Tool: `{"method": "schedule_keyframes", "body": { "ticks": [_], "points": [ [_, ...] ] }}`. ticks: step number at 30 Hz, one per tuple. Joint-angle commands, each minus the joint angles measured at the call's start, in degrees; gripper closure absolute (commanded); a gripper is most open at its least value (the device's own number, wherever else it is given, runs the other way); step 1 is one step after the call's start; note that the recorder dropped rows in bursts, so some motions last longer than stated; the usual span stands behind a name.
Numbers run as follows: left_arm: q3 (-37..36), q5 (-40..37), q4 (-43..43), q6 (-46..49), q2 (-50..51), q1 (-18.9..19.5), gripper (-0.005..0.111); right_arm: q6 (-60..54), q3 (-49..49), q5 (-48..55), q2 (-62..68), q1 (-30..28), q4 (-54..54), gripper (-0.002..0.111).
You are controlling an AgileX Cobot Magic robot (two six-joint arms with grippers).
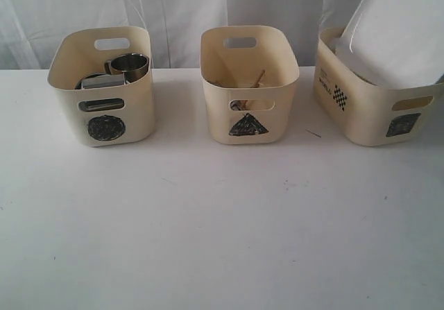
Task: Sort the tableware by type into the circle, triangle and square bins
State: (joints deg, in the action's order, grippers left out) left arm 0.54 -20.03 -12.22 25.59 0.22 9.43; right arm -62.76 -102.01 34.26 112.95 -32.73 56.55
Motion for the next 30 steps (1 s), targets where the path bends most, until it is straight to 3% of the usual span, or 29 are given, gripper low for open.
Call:
{"method": "schedule_keyframes", "body": {
  "ticks": [1, 6, 12, 16, 24, 28, 30],
  "points": [
    [-0.5, -0.9, -0.4, -0.1, -0.2, 0.1, 0.107, -0.1, -0.8, 0.9, -0.7, 0.4, -3.3, 0.108],
    [-0.5, -0.9, -0.4, -0.1, -0.2, 0.1, 0.107, 0.0, -0.8, 2.7, -0.7, 0.4, -5.1, 0.107],
    [-0.5, -0.9, -0.4, -0.1, -0.2, 0.1, 0.107, 1.2, -0.8, 6.0, -0.8, 0.4, -4.8, 0.083],
    [-0.5, -0.9, -0.4, -0.1, -0.2, 0.1, 0.107, 4.0, -0.8, 6.4, -0.9, 0.4, -4.8, 0.077],
    [-0.5, -0.9, -0.4, -0.1, -0.2, 0.1, 0.107, 13.3, -0.8, 12.1, -6.0, 0.4, 1.2, 0.079],
    [-0.5, -0.9, -0.4, -0.1, -0.2, 0.1, 0.107, 21.0, -0.8, 19.9, -11.6, 0.4, 1.1, 0.106],
    [-0.5, -0.9, -0.4, -0.1, -0.2, 0.1, 0.107, 24.6, -0.3, 23.7, -14.7, 0.4, 1.1, 0.108]
  ]
}}
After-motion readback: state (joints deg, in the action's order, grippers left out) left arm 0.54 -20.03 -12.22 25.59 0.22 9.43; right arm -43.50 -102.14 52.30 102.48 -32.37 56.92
